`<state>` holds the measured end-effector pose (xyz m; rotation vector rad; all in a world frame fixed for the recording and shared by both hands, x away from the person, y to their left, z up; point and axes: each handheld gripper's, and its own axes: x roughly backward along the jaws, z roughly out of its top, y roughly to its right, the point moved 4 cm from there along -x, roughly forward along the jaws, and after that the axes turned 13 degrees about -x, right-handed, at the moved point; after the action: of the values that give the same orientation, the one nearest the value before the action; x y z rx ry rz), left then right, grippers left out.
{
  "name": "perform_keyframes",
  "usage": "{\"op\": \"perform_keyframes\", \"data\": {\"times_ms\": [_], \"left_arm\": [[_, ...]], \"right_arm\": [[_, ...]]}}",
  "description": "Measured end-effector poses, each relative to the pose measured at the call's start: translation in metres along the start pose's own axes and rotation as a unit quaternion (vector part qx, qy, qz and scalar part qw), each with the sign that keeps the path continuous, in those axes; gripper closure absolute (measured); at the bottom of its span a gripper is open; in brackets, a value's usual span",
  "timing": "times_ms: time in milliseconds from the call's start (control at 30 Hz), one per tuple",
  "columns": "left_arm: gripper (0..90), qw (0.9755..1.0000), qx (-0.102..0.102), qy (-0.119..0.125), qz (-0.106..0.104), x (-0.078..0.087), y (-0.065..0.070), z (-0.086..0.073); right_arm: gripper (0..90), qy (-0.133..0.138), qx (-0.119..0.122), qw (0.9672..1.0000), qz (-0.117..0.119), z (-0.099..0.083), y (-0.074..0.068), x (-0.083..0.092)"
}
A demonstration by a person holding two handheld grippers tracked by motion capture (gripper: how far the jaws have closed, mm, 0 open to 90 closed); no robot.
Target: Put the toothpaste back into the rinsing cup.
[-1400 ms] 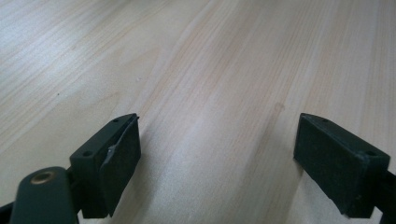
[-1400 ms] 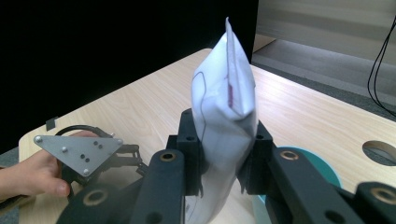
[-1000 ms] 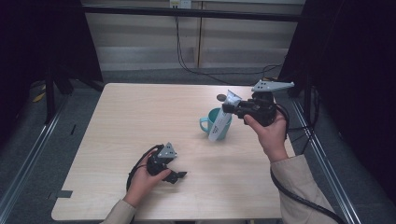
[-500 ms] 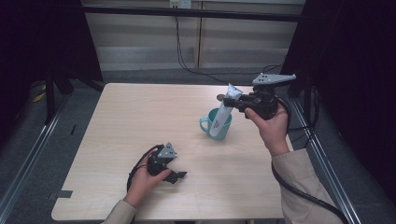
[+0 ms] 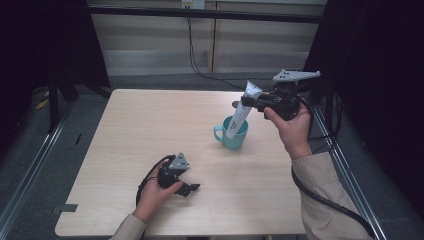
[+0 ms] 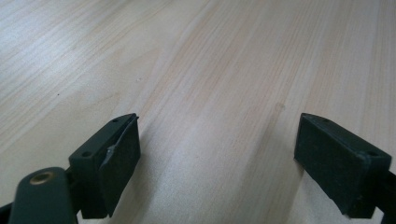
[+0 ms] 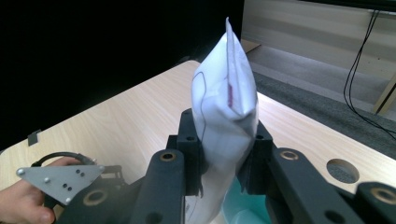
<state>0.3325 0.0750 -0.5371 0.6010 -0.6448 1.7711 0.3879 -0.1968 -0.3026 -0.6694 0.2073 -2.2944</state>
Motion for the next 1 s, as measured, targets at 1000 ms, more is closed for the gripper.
{"op": "perform_keyframes", "data": {"times_ms": [1000], "left_arm": [[14.2, 1.0000, -0.001, -0.002, -0.001, 0.000, 0.000, 0.000]], "right_arm": [[73.5, 0.017, -0.015, 0.9981, -0.056, 0.016, 0.032, -0.008]]}}
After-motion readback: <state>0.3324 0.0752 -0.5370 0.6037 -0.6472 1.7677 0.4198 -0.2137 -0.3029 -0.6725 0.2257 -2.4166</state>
